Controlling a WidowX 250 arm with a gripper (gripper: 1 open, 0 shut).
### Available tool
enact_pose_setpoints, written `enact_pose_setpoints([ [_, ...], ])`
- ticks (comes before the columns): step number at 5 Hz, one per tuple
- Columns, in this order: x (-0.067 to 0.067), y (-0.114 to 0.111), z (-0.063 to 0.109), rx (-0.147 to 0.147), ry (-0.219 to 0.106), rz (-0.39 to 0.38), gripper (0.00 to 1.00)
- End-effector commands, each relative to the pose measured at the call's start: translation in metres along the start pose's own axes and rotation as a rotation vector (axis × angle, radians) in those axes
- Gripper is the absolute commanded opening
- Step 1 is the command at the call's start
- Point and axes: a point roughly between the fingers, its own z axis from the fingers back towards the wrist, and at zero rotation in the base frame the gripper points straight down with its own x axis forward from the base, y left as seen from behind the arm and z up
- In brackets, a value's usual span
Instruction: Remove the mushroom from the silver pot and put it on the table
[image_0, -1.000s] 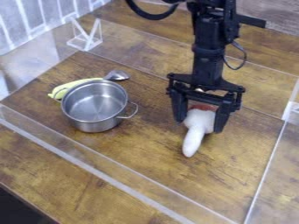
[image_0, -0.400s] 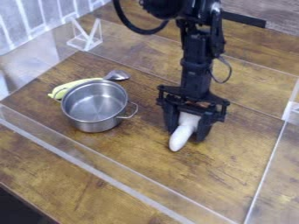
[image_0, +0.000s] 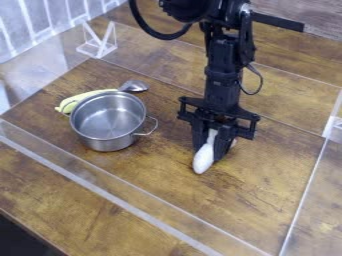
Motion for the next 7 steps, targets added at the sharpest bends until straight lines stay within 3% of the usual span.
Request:
enact_pose_setpoints([
  [1, 0.000, -0.006, 0.033, -0.016, -0.059, -0.046, 0.00],
  [3, -0.009, -0.016, 0.037, -0.033, -0.054, -0.084, 0.00],
  [4, -0.008, -0.017, 0.042, -0.047, -0.055, -0.066, 0.00],
  [6, -0.005, -0.016, 0.050, -0.069, -0.056, -0.037, 0.00],
  [7, 0.004, -0.014, 0.051, -0.069, -0.050, -0.080, 0.00],
])
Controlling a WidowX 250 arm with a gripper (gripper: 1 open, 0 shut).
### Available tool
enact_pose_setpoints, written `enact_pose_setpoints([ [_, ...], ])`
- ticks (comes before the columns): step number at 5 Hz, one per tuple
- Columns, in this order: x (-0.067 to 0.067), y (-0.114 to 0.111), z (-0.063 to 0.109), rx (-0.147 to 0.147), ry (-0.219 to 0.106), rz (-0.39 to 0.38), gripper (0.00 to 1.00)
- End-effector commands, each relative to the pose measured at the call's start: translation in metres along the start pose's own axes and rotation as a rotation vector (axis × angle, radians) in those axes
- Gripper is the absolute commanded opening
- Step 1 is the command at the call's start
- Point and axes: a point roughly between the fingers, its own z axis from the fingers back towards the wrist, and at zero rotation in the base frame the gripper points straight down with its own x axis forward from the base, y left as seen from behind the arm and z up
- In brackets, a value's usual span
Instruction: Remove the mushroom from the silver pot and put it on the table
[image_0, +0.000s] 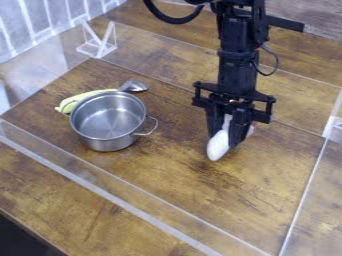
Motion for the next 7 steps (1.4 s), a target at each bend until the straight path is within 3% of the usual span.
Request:
enact_pose_setpoints([
  [1, 0.011, 0.001, 0.028, -0.009, -0.069, 0.026, 1.00],
  [2, 0.018, 0.001, 0.029, -0.011, -0.071, 0.050, 1.00],
  [3, 0.002, 0.007, 0.044, -0.006, -0.077, 0.047, 1.00],
  [4, -0.021, 0.011, 0.071, -0.004, -0.110, 0.036, 1.00],
  [5, -0.025, -0.001, 0.086, 0.018, -0.160, 0.059, 1.00],
  [6, -0.021, -0.011, 0.083, 0.030, -0.192, 0.083, 1.00],
  [7, -0.019, -0.018, 0.073, 0.035, -0.191, 0.057, 1.00],
])
